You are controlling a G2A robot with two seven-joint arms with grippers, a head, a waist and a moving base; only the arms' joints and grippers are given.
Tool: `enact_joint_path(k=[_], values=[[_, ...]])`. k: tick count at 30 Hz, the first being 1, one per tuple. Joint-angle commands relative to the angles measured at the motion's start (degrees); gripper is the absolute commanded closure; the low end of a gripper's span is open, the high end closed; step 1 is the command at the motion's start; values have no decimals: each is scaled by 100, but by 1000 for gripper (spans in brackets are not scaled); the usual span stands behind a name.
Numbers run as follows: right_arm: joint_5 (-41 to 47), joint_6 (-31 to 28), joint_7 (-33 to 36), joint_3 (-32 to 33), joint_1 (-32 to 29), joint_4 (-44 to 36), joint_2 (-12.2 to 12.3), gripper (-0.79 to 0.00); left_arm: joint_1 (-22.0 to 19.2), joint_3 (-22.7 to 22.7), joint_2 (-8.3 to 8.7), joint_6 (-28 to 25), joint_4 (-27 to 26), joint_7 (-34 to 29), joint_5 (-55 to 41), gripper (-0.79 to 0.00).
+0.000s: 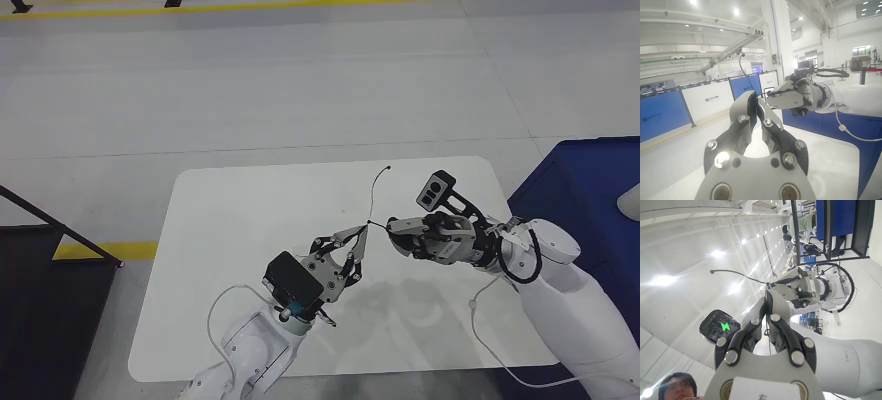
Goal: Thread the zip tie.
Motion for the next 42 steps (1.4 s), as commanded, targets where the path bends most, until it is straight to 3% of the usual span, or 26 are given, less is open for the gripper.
enact_joint_path(k=[1, 11, 18, 42], values=[[4, 4, -2, 4, 0, -3, -11, 0, 13, -24, -7, -9, -5, 7, 3, -126], [-53, 51, -19, 1, 12, 0, -58, 0, 65, -98, -42, -60, -15, 12, 8, -99], [-94, 71, -6, 19, 10, -7, -85, 0, 85, -129, -66, -109, -15, 2, 28, 0], [46, 114, -136, 353, 31, -30, -160, 0, 179, -189, -122, -362, 16, -9, 197, 0]])
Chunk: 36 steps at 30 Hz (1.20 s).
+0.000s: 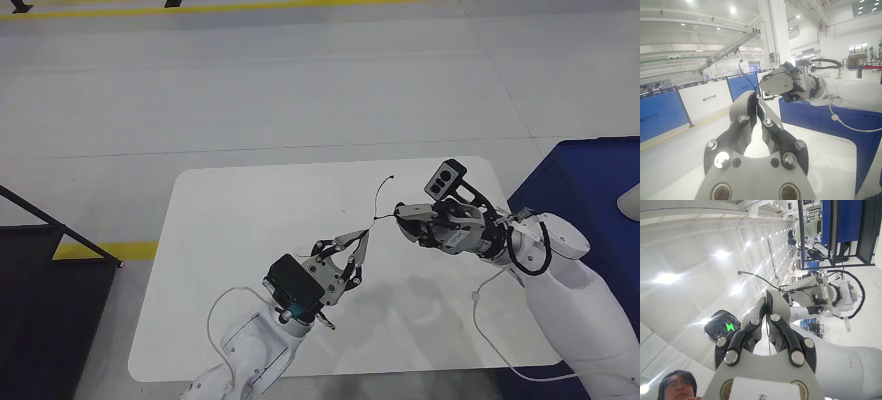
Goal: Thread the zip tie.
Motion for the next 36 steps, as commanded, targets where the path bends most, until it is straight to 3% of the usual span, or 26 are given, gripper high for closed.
enact_joint_path(k=[1, 36], values=[[-2, 11, -17, 54, -4, -7, -2, 0, 19, -12, -2, -21, -11, -2, 23, 0], [505, -274, 193, 865, -405, -86, -80, 0, 164, -5, -97, 118, 67, 8, 170, 0]])
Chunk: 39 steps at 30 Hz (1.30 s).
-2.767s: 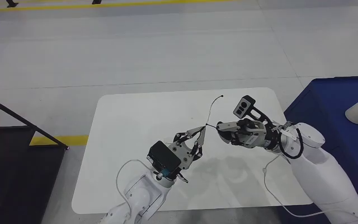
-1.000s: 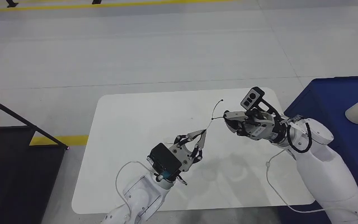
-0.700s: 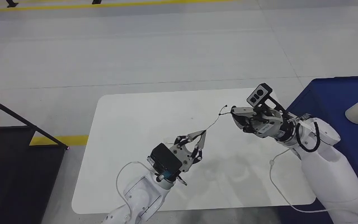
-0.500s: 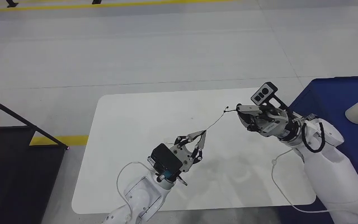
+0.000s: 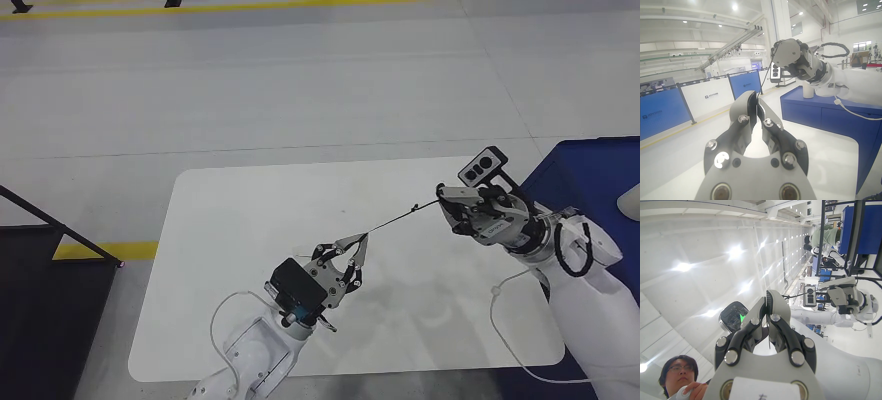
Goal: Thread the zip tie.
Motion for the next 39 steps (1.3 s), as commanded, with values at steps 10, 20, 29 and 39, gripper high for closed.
enact_joint_path(k=[10, 20, 29, 39], values=[[-461, 493, 26, -201, -29, -34, -5, 0, 45, 2, -24, 17, -75, 55, 81, 0], [-453, 494, 103, -219, -5, -17, -31, -212, 111, -78, -31, 45, -128, 77, 156, 0], [-377, 519, 51, -224, -6, 21, -57, -169, 170, -155, -31, 37, -174, 147, 230, 0], [-350, 526, 5, -266, 46, -1, -90, -114, 221, -129, -30, -61, -162, 251, 417, 0]])
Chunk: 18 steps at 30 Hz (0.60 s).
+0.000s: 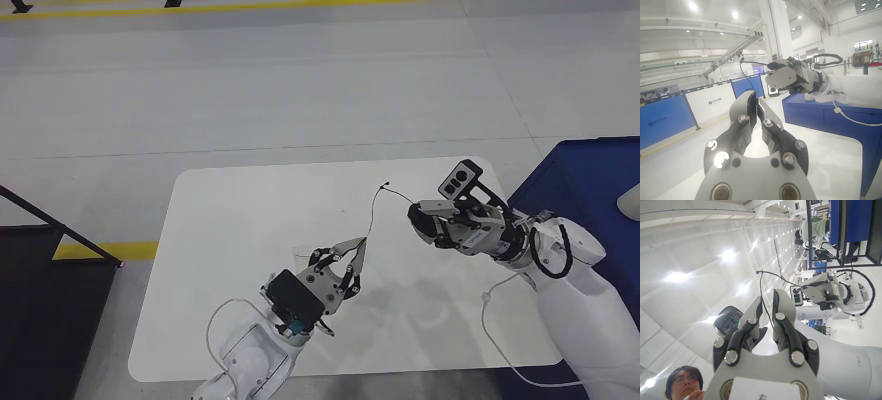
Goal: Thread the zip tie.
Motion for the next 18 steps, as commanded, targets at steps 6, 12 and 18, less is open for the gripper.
enact_joint_path(k=[6, 12, 18], values=[[-25, 9, 12, -18, 28, 30, -18, 0, 5, -7, -8, -11, 5, 13, 18, 0], [185, -265, 79, 65, 58, 49, -50, 0, -9, -23, -16, -30, 35, 35, -2, 0], [499, -592, 152, 299, -1, -51, -78, 0, -48, -8, -15, -181, 105, 59, 80, 0]])
